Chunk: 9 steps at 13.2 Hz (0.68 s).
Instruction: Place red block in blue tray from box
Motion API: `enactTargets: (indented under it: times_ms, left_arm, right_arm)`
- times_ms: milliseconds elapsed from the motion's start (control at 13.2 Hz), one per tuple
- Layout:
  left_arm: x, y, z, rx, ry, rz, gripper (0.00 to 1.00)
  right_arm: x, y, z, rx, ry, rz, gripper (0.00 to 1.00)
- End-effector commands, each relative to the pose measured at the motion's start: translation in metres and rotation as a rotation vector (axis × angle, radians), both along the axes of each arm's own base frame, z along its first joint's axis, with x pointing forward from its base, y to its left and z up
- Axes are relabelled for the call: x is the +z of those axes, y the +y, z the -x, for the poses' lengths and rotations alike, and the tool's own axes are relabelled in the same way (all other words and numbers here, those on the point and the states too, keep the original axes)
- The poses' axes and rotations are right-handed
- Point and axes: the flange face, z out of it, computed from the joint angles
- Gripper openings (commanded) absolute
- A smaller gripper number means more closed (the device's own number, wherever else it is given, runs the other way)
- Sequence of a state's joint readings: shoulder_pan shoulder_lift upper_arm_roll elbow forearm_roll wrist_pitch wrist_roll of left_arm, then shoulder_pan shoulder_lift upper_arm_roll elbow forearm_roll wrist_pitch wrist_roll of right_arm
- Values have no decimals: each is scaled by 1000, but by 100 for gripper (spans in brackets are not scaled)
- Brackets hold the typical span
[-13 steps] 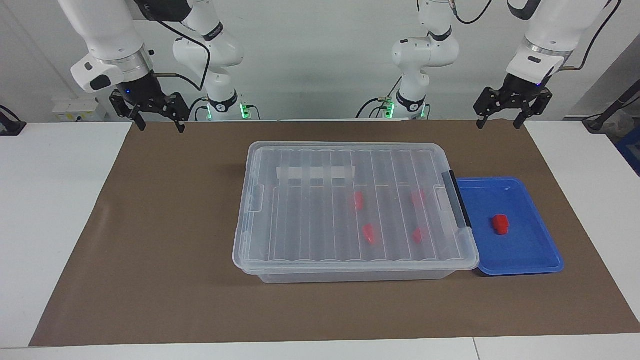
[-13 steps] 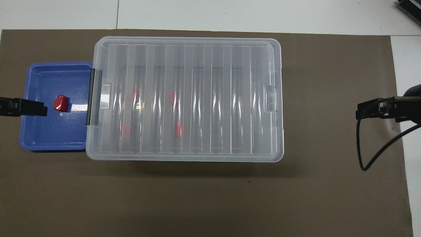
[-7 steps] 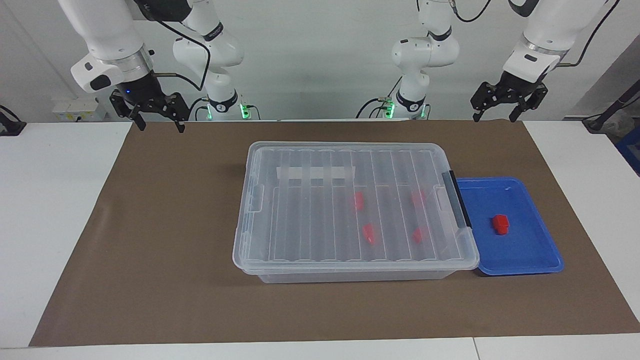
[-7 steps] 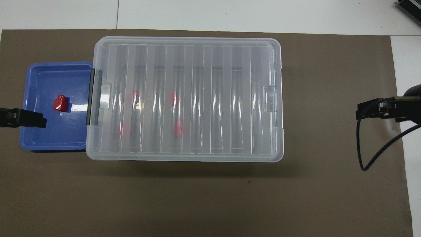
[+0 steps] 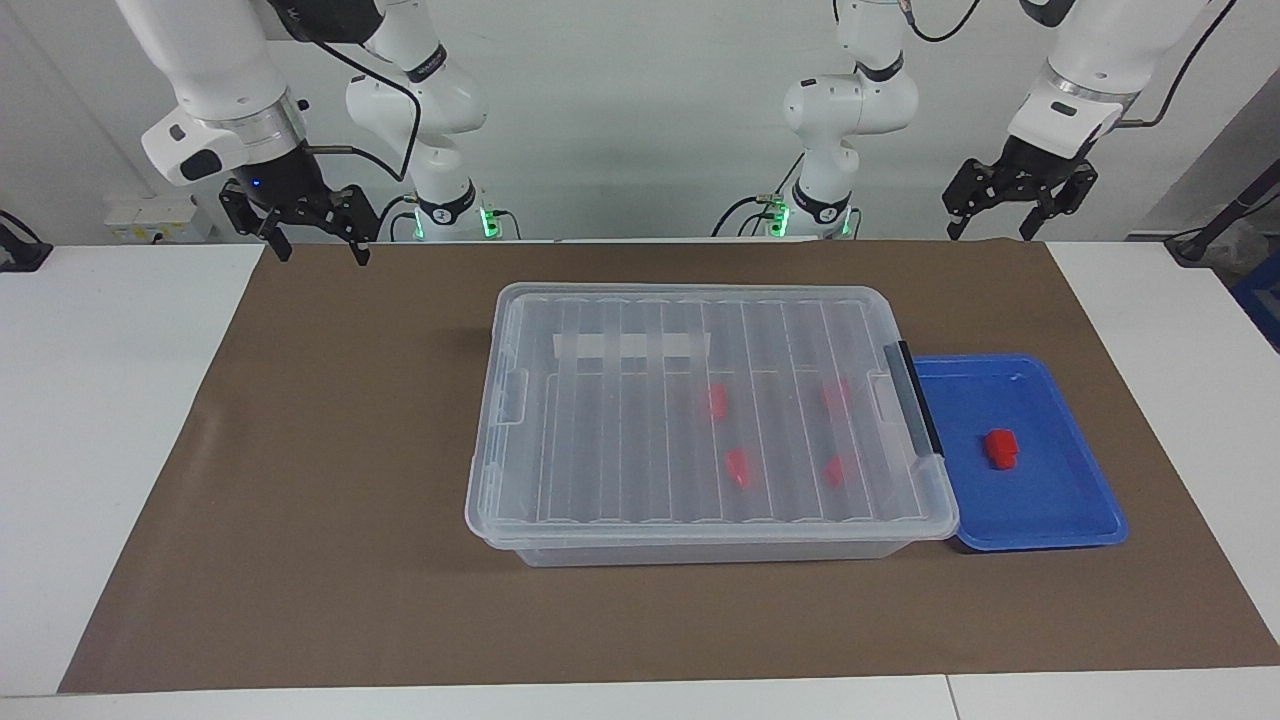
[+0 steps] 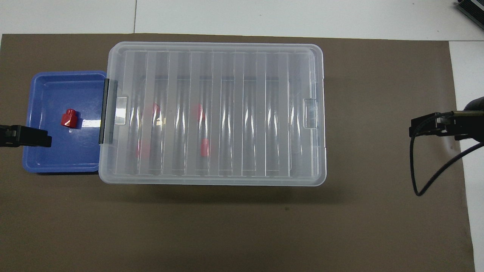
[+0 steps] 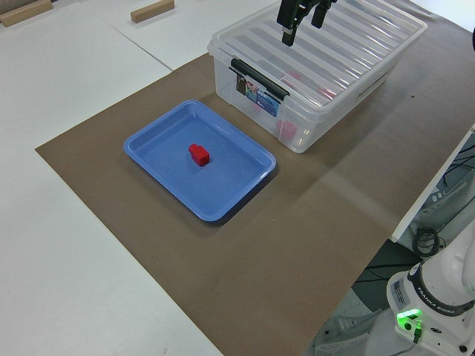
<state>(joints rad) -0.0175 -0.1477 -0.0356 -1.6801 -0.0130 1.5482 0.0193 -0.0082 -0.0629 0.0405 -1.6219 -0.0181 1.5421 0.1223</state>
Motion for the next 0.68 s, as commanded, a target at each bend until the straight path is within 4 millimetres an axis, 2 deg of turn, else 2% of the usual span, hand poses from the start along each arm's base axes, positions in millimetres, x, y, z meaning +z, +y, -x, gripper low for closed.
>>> enactTargets:
  times_ms: [0,607]
  left_arm:
    - [7,-1,6,17,8,0,100]
    - [5,0,8,14,10,0,100]
  right_arm:
    - [4,-3,2,-12,-13,-18,100]
    - [4,-1,7,-2,-3,-17,100]
